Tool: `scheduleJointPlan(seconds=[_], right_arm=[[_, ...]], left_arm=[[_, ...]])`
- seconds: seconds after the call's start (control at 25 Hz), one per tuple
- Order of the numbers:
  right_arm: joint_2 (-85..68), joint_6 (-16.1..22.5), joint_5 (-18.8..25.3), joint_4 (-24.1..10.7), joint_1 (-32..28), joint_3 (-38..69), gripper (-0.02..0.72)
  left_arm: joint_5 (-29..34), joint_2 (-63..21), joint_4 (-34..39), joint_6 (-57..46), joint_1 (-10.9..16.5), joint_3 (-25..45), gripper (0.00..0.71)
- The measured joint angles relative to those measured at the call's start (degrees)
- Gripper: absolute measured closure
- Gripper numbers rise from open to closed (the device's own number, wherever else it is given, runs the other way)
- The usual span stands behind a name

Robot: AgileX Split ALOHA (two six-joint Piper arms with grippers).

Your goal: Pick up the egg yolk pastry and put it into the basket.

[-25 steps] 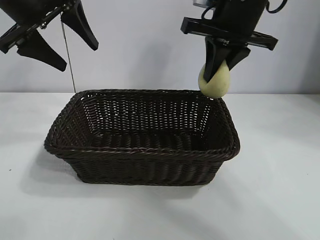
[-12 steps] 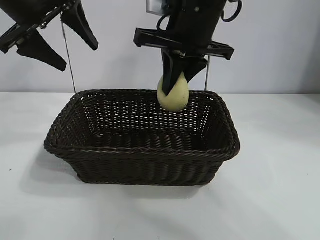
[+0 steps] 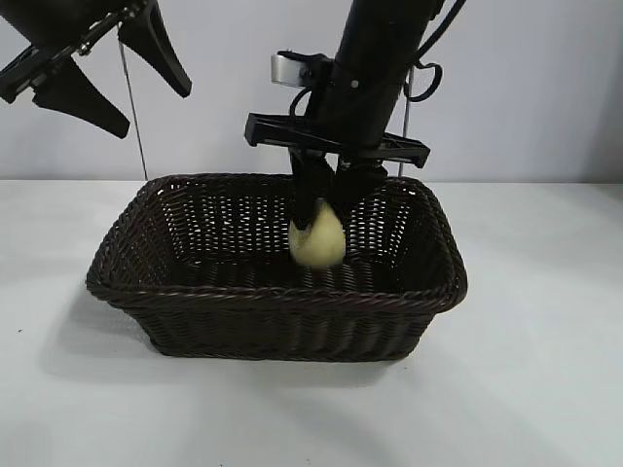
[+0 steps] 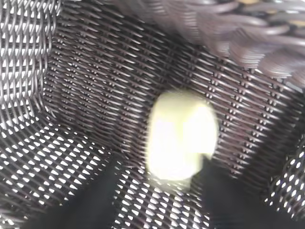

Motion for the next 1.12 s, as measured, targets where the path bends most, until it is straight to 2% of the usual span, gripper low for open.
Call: scheduleJointPlan(seconds=[0.12,0.24,0.4,0.6,0.76,0.88,1.12], right_arm=[[0.0,0.0,-0.21,0.0,0.0,0.0,0.188],[-0.17,0.0,0.31,0.07,0.0,0.0,0.117],[-2.11,-1.49,0.72,2.49,-1.05,0.0,0.101],[-6.08,-4.44,2.5,6.11,-6.23,-0.04,0.101],[-8.37,-5.39,5.26,6.42,-10.8,-0.11,0.101],[-9.63,-5.83,5.66,6.37,-12.87,-0.11,0.101],[-10.97,-6.75,6.45,6.27,-13.28,-0.11,0.101]], left_arm=[[0.0,0.0,0.0,0.0,0.0,0.0,0.202],[0.0,0.0,0.0,0.0,0.0,0.0,0.202],[0.05,0.0,0.06,0.0,0.0,0.0,0.202],[0.17,0.0,1.5,0.0,0.0,0.0,0.202],[0.22,0.0,2.32,0.0,0.0,0.0,0.202],[0.22,0.0,2.32,0.0,0.0,0.0,0.202],[0.27,0.0,2.32,0.0,0.0,0.0,0.202]])
